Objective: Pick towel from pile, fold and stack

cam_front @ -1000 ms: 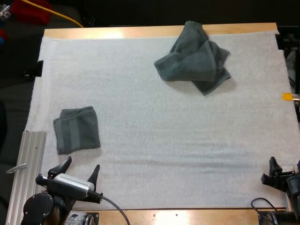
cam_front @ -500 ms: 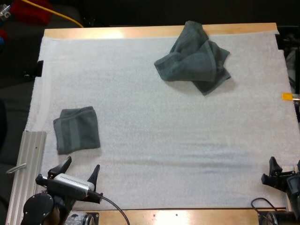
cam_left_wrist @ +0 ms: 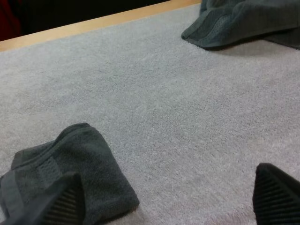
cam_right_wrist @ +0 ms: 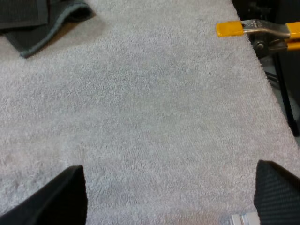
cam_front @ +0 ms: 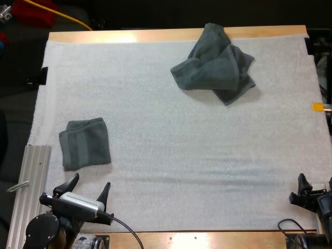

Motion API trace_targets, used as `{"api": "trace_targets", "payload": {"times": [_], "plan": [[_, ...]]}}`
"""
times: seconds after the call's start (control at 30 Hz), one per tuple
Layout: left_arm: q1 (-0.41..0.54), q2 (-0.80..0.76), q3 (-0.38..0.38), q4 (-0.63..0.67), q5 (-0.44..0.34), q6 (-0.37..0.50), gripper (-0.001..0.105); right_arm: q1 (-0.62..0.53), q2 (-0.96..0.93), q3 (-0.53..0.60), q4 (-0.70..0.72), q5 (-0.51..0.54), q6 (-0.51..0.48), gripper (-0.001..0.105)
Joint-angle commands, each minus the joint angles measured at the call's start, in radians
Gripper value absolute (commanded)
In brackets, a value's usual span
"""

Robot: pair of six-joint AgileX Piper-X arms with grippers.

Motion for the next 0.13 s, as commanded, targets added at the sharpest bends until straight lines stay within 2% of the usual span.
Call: {"api": "trace_targets", "payload": {"times": [0.0, 0.1], "plan": [[0.001, -0.139, -0.003, -0.007, -0.009, -0.005, 0.071, -0.006, -0.047, -0.006, -0.001, -0.002, -0.004, 0.071], [0.001, -0.139, -0.003, -0.007, -0.009, -0.005, 0.071, -0.006, -0.047, -0.006, -0.001, -0.002, -0.004, 0.071]]}}
